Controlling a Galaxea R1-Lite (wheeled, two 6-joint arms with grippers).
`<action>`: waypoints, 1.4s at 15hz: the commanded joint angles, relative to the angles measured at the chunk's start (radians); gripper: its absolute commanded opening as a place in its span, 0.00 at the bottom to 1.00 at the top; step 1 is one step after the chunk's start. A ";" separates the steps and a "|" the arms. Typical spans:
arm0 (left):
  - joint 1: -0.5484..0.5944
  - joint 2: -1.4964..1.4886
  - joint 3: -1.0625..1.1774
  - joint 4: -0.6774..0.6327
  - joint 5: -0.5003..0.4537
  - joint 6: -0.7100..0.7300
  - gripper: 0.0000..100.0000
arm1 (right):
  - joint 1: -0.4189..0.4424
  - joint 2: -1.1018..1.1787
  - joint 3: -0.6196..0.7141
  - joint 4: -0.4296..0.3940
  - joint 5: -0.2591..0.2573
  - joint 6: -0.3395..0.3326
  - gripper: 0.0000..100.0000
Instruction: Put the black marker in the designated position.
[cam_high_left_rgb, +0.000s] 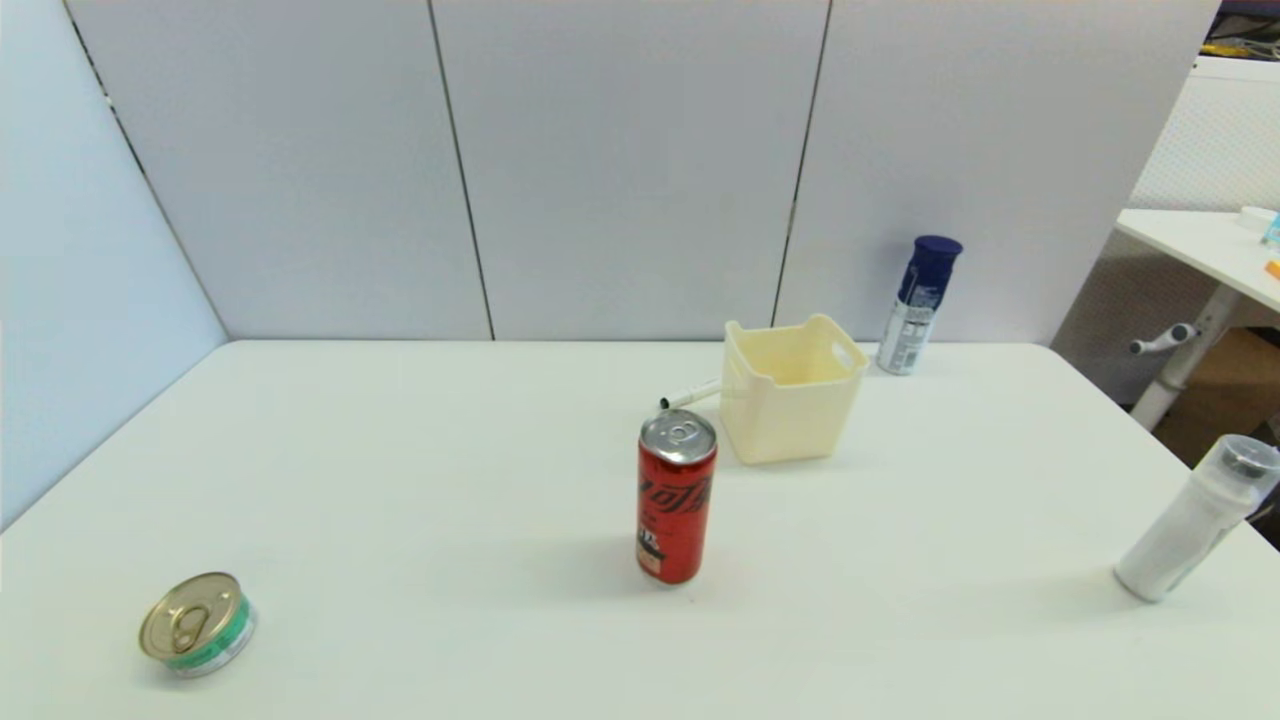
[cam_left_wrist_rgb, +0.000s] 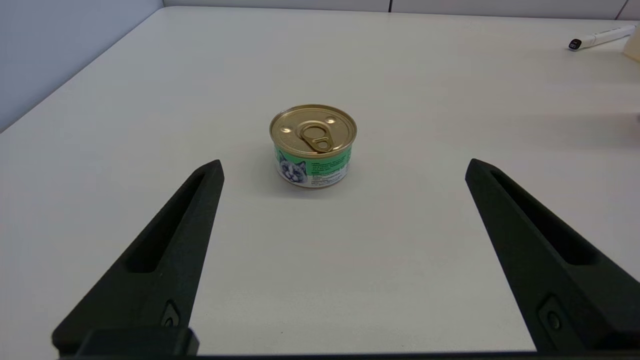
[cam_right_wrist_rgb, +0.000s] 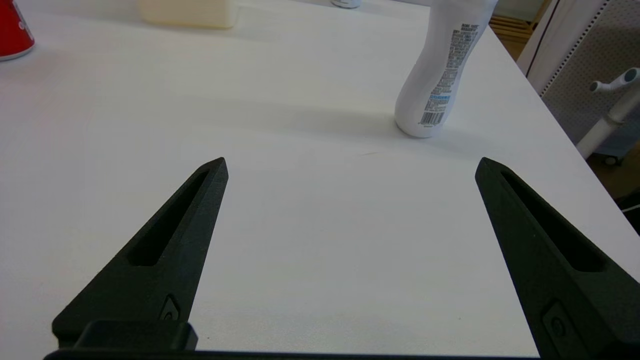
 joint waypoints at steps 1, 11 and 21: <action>0.000 0.003 0.000 -0.001 0.000 -0.001 1.00 | 0.001 0.001 0.000 0.001 0.001 -0.002 1.00; 0.000 0.003 0.000 -0.001 0.001 -0.001 1.00 | -0.001 0.001 0.000 0.001 0.001 -0.002 1.00; 0.000 0.003 0.000 -0.001 0.001 -0.001 1.00 | 0.001 0.001 0.000 0.001 -0.001 -0.003 1.00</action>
